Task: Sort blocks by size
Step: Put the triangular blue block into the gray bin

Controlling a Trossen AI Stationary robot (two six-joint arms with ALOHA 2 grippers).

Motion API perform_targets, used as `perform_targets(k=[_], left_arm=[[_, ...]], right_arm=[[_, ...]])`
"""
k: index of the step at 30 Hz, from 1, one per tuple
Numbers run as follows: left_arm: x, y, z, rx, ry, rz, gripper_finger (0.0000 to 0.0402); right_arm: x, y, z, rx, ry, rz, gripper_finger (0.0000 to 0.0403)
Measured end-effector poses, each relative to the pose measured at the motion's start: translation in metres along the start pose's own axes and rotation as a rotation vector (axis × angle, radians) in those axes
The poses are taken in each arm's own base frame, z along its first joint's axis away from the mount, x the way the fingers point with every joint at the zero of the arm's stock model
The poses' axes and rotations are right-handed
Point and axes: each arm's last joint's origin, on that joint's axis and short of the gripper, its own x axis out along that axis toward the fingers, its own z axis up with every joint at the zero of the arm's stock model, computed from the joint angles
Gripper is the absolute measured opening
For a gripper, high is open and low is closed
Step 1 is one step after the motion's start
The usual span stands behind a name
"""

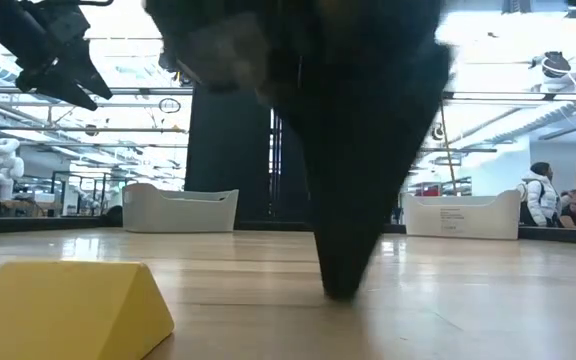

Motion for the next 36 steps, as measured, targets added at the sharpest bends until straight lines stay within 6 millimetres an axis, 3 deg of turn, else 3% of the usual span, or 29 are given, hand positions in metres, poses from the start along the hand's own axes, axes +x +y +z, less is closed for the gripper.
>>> perform_targets(k=[3,5,7,10,14,19,23,28,31,36], left_arm=[[0.000,0.000,0.000,0.000,0.001,0.000,0.0281],[0.000,0.000,0.000,0.000,0.001,-0.002,0.0281],[0.000,0.000,0.000,0.000,0.002,-0.002,0.0281],[0.000,0.000,0.000,0.000,0.002,-0.003,0.0281],[0.000,0.000,0.000,0.000,0.003,-0.007,0.0281],[0.002,-0.002,0.000,0.007,0.013,-0.005,0.0281],[0.002,-0.002,0.000,0.007,0.014,-0.005,0.0281],[0.002,-0.002,0.000,0.004,0.014,-0.004,0.0281],[0.002,-0.002,0.000,0.004,0.014,-0.004,0.0281],[0.002,-0.002,0.000,0.004,0.014,-0.005,0.0281]], right_arm=[[-0.017,-0.016,0.002,0.062,-0.009,-0.082,0.0016],[-0.039,-0.020,-0.008,0.078,-0.004,-0.127,0.0030],[-0.059,-0.023,-0.024,0.123,0.024,-0.213,0.0055],[-0.082,-0.017,-0.048,0.252,-0.096,-0.263,0.0102],[-0.117,-0.026,-0.092,0.551,-0.180,-0.251,0.0156],[-0.120,-0.053,-0.145,0.863,-0.012,-0.286,0.0205],[-0.130,-0.072,-0.174,1.022,0.053,-0.229,0.0246],[-0.125,-0.081,-0.183,1.274,0.118,-0.027,0.0272],[-0.113,-0.075,-0.181,1.339,0.130,0.056,0.0275],[-0.091,-0.074,-0.179,1.366,0.141,-0.010,0.0268]])
